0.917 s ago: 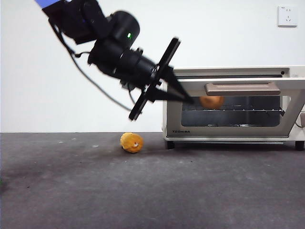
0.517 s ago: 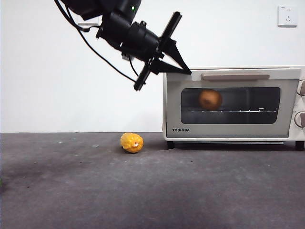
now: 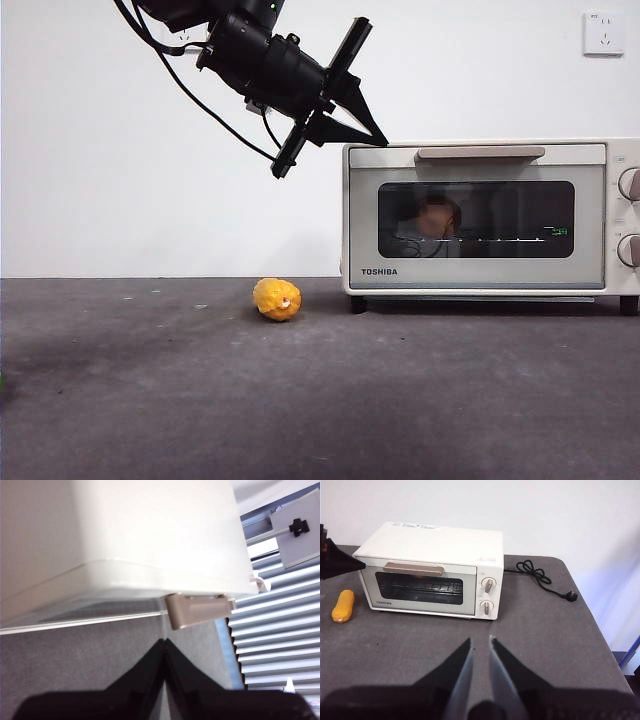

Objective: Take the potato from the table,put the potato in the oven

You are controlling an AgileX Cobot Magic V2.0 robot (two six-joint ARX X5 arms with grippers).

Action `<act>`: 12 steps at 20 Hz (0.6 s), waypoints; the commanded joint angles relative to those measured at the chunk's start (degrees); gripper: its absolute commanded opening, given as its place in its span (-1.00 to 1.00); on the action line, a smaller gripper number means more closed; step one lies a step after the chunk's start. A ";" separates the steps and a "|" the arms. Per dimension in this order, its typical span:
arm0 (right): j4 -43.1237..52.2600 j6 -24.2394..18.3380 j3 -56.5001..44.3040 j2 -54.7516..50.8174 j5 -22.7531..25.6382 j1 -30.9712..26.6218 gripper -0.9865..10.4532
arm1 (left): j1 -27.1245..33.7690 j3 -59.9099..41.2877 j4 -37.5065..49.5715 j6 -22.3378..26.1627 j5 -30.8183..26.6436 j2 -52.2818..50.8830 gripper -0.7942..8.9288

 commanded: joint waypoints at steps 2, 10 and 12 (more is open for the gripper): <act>0.90 0.13 -0.04 -0.24 0.07 0.09 -0.72 | -0.33 0.20 -1.79 5.03 -0.13 -0.83 -0.85; -0.13 0.15 -0.04 -0.20 0.04 0.09 -0.72 | -2.38 0.20 -14.38 21.77 -3.61 -9.01 -0.85; -1.42 0.15 -0.04 -0.20 0.04 0.09 -0.72 | -2.80 0.20 -20.61 26.75 -9.09 -12.50 -0.85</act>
